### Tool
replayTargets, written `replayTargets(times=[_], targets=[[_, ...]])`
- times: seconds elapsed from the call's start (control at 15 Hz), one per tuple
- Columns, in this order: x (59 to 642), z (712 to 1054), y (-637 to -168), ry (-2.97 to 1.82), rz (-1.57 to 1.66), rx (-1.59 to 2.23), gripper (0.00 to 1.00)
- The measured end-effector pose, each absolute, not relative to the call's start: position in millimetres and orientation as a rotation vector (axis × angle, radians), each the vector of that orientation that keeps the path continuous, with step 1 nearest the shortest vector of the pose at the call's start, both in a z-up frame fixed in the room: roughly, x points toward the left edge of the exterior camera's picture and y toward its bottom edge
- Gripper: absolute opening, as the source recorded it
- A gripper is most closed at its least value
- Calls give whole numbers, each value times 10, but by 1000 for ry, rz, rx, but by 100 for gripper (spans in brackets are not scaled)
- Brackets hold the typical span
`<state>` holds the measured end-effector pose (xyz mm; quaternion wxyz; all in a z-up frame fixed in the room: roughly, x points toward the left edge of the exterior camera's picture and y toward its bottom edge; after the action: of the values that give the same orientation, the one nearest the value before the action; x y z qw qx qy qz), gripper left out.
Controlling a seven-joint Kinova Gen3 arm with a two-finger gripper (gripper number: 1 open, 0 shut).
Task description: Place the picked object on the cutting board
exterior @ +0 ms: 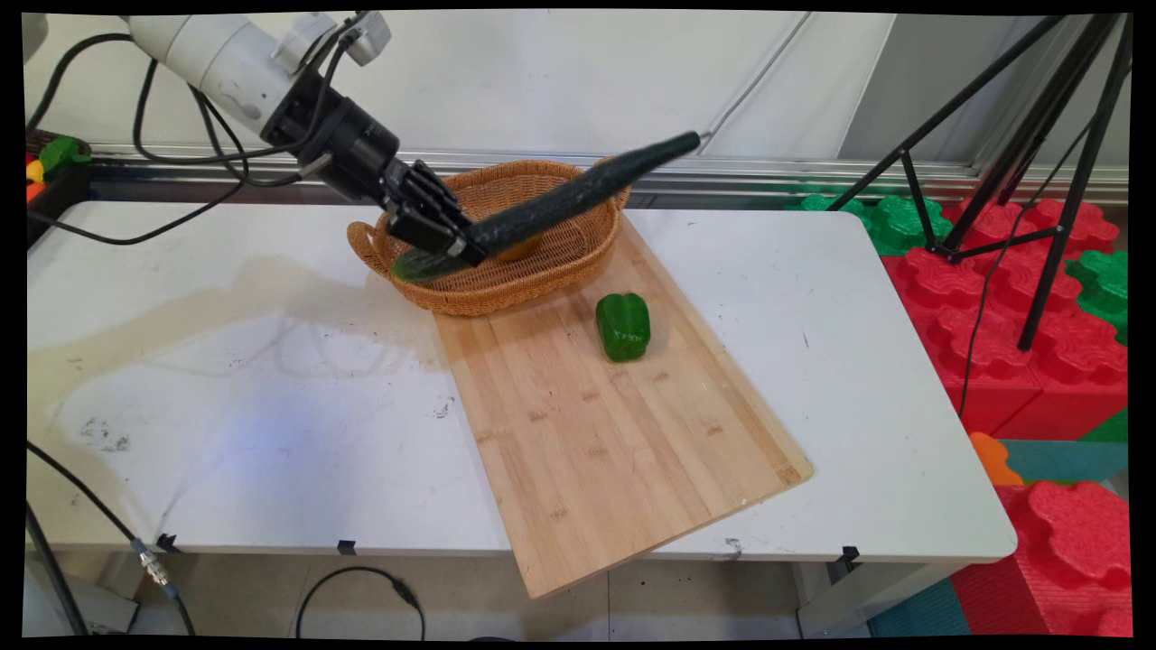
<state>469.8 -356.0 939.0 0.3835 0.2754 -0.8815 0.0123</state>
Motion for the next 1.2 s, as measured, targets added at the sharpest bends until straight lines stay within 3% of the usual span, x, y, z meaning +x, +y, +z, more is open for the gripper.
replayTargets(times=[0.6, 1.2], targets=[[4167, 9256, -3183, -2363, 17, 599, 0], [3587, 8668, -3190, -2465, 63, 664, 0]])
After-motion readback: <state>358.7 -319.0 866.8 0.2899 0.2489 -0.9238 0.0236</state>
